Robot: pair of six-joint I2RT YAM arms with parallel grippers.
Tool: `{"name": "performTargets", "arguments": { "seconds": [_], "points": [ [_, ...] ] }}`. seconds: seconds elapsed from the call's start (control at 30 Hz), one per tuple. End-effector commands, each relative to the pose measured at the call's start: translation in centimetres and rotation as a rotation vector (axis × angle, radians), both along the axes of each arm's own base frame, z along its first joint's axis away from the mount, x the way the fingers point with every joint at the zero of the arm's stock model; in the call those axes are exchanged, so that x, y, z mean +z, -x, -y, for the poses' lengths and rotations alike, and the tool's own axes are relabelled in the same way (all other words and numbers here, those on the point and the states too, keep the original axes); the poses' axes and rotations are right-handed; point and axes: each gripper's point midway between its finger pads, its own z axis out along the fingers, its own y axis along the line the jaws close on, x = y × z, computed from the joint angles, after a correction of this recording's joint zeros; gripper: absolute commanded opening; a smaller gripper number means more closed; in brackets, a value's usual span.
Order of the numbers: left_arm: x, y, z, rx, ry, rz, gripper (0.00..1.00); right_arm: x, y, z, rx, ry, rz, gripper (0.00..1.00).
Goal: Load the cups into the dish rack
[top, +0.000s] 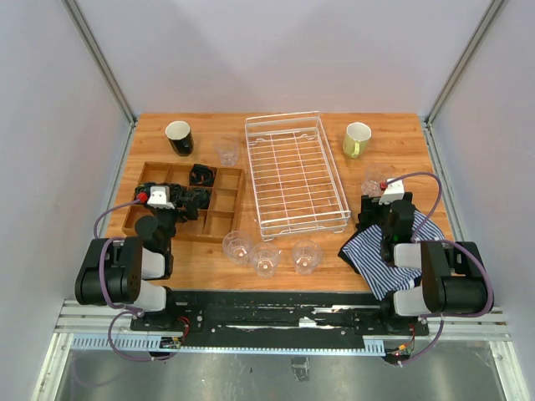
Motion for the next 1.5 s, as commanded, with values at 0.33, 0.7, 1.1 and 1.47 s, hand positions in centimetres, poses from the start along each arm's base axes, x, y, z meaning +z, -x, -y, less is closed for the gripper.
{"name": "performTargets", "arguments": {
  "seconds": [0.33,0.7,1.1,1.47],
  "points": [
    [0.7,-0.2,-0.1,0.002,-0.019,0.024,0.99,0.9,-0.6,0.0,0.006,-0.002,0.032,0.98],
    [5.1,-1.0,-0.8,0.048,0.041,-0.048,1.00,7.6,-0.1,1.0,-0.076,-0.026,0.041,0.99],
    [10.7,-4.3,-4.1,0.259,0.118,-0.398,1.00,16.2,1.2,-1.7,-0.013,-0.187,-0.067,0.90],
    [14.0,-13.8,-4.6,0.330,0.399,-0.594,0.86,19.9,2.2,-3.4,0.015,-0.298,-0.128,0.81]
  ]
}}
